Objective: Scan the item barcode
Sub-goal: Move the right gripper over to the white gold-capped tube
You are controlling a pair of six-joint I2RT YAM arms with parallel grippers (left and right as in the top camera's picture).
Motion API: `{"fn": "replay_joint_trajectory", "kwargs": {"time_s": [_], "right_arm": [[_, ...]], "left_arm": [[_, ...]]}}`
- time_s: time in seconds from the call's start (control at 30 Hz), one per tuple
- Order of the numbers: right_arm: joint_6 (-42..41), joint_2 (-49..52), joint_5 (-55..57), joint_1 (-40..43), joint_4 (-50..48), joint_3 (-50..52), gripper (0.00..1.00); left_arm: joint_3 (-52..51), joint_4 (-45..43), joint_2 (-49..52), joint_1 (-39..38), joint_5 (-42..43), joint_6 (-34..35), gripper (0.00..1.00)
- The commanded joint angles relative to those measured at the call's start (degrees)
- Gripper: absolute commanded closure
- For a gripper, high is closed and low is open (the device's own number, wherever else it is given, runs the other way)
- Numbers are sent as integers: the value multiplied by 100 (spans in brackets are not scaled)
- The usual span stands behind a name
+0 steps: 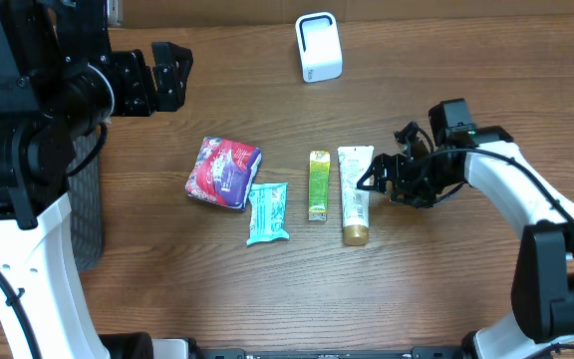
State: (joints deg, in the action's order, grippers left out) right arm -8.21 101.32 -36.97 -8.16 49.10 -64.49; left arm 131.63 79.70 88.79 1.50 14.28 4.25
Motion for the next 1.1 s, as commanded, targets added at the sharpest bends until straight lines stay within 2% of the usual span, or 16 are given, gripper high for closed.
{"fn": "replay_joint_trajectory", "kwargs": {"time_s": [0.0,0.43,0.73,0.9,1.0,1.07], "right_arm": [[118,173,160,-129,-173,42,8],[39,240,389,-437,-514,52,10],[-522,247,396,-614,-997,404,10],[-1010,247,391,-649,-1134,455,24],[-1178,247,393,-732,-1099,452,43],[-1176,236,417,-754,-1005,439,44]], "left_arm": [[57,-17,9,9,-11,-105,0],[57,-17,9,9,-11,-105,0],[57,-17,9,9,-11,-105,0],[57,-17,9,9,-11,-105,1],[57,-17,9,9,-11,-105,0],[57,-17,9,9,-11,-107,0]]}}
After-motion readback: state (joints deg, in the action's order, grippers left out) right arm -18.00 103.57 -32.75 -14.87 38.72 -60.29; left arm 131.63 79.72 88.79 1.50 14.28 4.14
